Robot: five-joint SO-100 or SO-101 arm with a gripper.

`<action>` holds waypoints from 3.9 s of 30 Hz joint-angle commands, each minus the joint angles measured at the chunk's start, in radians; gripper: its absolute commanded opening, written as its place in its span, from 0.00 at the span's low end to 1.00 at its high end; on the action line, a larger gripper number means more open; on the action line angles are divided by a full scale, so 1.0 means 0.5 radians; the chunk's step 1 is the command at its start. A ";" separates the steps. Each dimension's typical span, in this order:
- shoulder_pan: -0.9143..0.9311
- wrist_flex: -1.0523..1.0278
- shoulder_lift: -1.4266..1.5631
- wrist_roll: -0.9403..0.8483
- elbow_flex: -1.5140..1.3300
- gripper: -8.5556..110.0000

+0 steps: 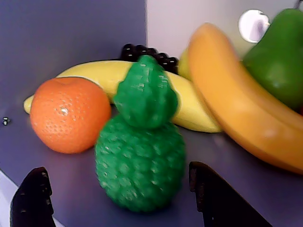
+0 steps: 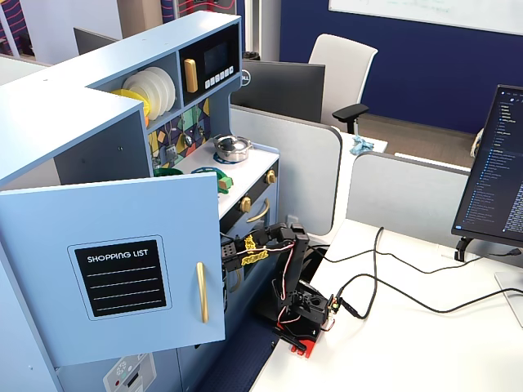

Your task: Pick up the green pineapple from the left cabinet and place it in the green recipient

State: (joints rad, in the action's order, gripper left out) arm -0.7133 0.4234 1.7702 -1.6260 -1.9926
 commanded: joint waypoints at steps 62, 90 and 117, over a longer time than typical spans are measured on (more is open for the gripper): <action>-0.132 -0.190 0.064 -0.638 0.362 0.07; 1.356 -1.083 1.764 0.107 0.101 0.07; 1.463 -0.684 0.034 0.101 1.049 0.25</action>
State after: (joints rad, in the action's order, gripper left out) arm 0.0445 0.0813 1.7825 -1.5953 -1.5417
